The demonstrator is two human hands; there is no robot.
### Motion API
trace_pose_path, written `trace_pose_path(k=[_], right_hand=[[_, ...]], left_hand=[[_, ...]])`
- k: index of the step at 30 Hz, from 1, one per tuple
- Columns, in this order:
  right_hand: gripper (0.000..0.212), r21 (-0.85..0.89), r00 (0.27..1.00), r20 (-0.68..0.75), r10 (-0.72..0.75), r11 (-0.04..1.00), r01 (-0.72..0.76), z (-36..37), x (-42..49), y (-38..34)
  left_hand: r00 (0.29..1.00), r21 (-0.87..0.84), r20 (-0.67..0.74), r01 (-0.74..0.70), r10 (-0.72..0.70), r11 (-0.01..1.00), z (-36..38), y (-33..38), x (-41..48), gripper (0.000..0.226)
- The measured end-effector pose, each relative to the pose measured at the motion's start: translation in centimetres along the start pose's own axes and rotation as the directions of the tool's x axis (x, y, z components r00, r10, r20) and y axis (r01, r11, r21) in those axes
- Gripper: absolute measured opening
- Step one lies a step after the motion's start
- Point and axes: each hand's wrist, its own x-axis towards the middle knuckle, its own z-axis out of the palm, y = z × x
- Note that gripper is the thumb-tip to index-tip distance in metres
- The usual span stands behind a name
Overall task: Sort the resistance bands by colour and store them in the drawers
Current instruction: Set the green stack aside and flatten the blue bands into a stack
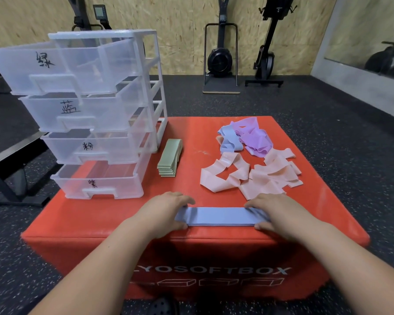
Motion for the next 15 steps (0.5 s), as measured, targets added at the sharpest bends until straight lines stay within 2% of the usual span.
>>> trace_pose_path(k=[9,15], right_hand=[[0.067,0.068,0.999,-0.033,-0.024,0.997,0.027,0.3,0.4,0.8],[0.061,0.266,0.981,-0.193,0.011,0.963,0.042,-0.9,1.6,1.7]], left_hand=[[1.0,-0.043,0.029,0.012,-0.011,0.999,0.0,-0.3,0.5,0.078],[0.998,-0.115,-0.069,-0.018,0.01,0.993,-0.4,-0.2,2.7,0.075]])
